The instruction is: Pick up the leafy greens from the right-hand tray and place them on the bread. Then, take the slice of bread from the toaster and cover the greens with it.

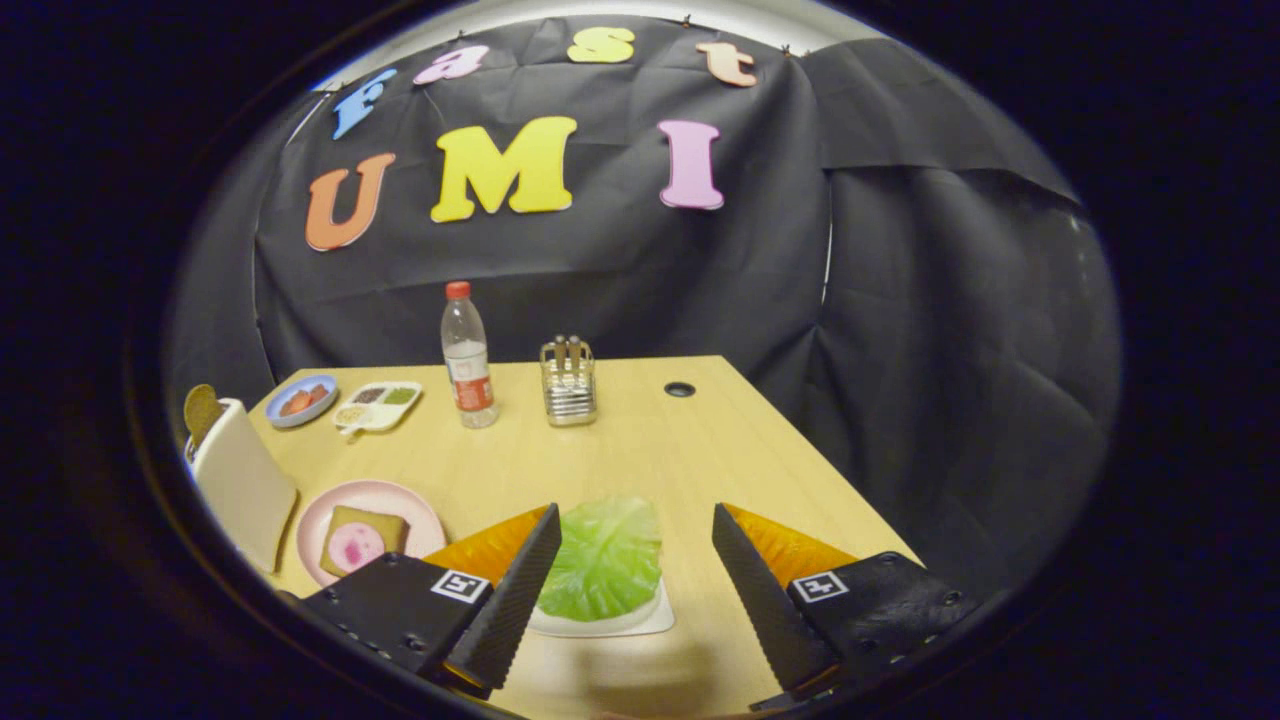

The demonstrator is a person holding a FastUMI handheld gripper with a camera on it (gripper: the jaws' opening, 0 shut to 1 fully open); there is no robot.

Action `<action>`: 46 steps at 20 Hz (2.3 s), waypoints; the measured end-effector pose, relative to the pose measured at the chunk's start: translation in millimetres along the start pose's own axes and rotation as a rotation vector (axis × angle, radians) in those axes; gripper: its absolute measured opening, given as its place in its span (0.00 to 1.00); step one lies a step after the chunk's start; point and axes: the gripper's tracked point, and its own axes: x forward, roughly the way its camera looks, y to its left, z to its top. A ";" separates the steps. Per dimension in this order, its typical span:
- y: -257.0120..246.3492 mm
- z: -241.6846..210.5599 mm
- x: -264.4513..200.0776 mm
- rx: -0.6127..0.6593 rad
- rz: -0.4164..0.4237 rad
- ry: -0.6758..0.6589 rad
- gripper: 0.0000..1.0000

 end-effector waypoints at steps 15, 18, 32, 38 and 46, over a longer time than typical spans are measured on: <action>8.2 -57.0 111.6 -0.093 0.013 0.296 0.71; 4.5 -55.7 111.4 -0.161 -0.027 0.286 0.47; 17.9 -4.3 35.7 -0.129 0.028 0.115 0.00; 46.9 22.1 -13.2 -0.150 0.038 0.025 0.00; 112.4 29.3 -59.4 -0.185 0.068 -0.037 0.00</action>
